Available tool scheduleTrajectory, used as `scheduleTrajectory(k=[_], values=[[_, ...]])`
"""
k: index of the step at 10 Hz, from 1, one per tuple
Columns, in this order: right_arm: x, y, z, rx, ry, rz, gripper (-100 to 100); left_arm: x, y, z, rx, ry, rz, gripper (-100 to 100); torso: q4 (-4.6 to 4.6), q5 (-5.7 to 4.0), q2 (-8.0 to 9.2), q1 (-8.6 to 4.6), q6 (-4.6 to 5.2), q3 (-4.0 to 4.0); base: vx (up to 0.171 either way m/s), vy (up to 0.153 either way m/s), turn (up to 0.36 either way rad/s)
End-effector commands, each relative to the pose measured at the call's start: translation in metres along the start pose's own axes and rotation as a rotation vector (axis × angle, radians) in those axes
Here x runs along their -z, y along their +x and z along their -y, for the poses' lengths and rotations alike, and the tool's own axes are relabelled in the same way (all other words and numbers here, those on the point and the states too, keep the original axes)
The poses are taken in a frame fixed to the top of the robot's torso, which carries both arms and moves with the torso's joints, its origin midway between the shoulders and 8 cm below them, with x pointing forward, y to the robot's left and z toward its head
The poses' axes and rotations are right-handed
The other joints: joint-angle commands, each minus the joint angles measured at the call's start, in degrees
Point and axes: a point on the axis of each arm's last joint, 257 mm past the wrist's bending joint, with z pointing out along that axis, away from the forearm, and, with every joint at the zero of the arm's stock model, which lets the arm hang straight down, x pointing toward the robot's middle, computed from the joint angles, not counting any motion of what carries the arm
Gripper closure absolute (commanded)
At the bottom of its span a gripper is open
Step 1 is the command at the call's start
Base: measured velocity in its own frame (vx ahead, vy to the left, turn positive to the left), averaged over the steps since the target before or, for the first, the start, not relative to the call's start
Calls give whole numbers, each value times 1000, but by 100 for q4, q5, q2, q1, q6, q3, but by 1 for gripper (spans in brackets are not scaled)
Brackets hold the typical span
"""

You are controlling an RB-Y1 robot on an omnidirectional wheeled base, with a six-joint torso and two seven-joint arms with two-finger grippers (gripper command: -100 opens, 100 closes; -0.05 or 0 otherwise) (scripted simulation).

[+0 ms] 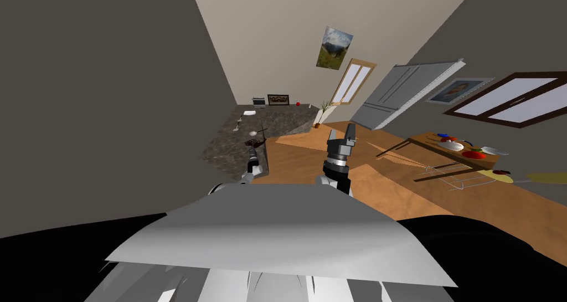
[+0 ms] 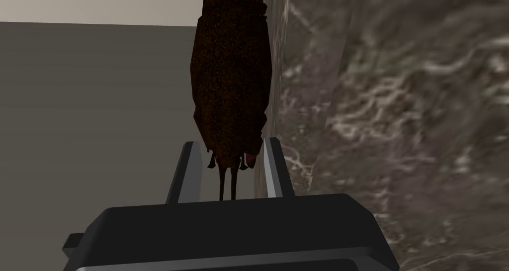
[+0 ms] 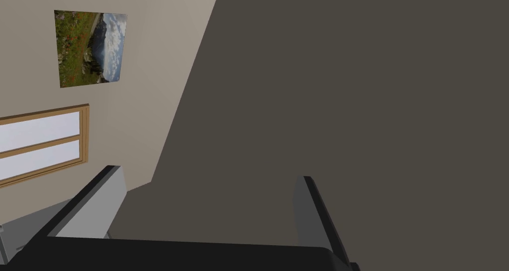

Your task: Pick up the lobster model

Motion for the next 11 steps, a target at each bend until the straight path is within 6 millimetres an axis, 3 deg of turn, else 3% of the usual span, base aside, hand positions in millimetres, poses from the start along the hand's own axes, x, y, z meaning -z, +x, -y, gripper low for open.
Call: scheduleTrajectory(k=[1, 6, 7, 9, 11], values=[[0, 0, 0, 0, 0, 0, 0, 9, -1, -5, 5, -5, -26, 100, 0, 0, 0, 0, 0, 0, 72, -19, 71], [0, 0, 0, 0, 0, 0, 0, 35, -20, -17, 4, -16, -30, 100, -23, 11, -36, 14, -7, -29, 69, -28, 44], [0, 0, 0, 0, 0, 0, 0, 29, -19, -5, 11, 13, -29, 100, -34, 19, -30, 22, -8, -32, 4, -9, -8], [0, 0, 0, 0, 0, 0, 0, 47, -24, -16, 10, -9, -49, 100, -36, 20, -35, 19, -10, -35, 69, -38, 79], [0, 0, 0, 0, 0, 0, 0, 45, -27, -6, 14, 18, -44, 100, -39, 22, -42, 29, -7, -40, 30, -8, -9]])
